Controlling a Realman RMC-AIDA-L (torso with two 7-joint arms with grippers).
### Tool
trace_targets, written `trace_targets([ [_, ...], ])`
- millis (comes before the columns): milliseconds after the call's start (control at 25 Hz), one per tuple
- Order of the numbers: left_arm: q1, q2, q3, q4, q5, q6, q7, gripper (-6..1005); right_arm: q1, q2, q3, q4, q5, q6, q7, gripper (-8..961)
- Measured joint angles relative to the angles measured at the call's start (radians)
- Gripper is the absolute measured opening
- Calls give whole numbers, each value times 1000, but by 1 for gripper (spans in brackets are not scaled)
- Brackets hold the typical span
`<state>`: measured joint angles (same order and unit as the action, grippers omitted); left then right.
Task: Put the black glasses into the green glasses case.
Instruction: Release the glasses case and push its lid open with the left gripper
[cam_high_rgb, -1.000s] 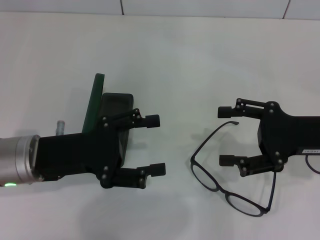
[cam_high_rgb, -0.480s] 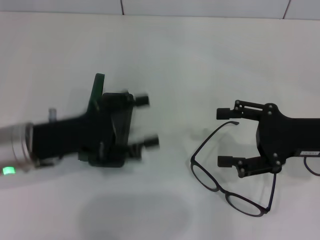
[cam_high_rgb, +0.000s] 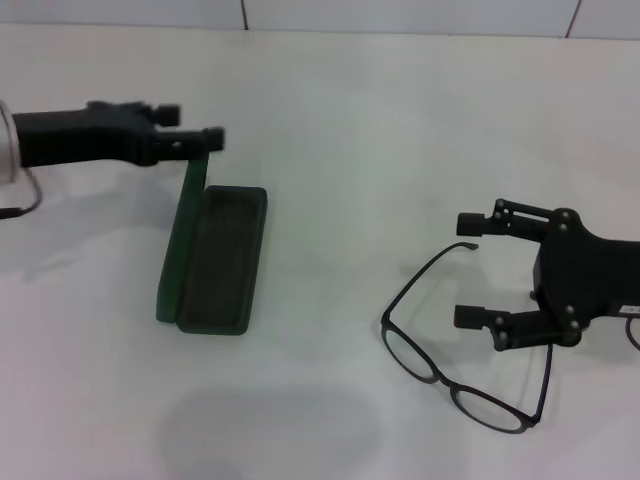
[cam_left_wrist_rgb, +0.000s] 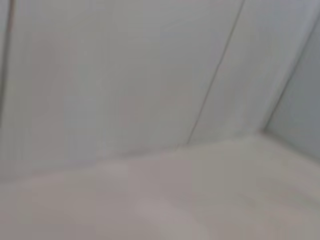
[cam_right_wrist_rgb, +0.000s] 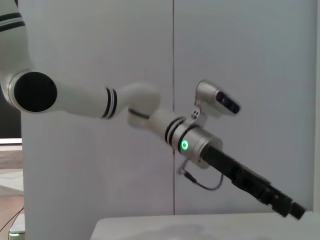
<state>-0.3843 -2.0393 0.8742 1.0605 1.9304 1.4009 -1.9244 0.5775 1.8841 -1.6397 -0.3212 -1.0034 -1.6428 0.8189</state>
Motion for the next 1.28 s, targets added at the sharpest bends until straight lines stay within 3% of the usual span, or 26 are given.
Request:
trace_targets([
  [120,3,-41,16,154,224,5,-174,835,-12,0,0,-3,0,0,-3,884],
  [200,11,-50,54,190,291,5,-235,832,-14,0,0,-3,0,0,-9,884],
  [440,16,-49,160,190,372,-1,-352,823,-11,1,0,-4,0,0,-15,884],
  [800,13,-47,167,190,401,-4,-407,810,-9,7,-2,-4,0,0,-15,884],
  [1000,9,-42,168,180,409,-2,-387,707,-10,10,-2,-19,-51,-10,-20,885],
  [1280,-31,-29,160,181,419,-5,-321,530,-15,31,-3,-53,-131,-11,-21,885],
])
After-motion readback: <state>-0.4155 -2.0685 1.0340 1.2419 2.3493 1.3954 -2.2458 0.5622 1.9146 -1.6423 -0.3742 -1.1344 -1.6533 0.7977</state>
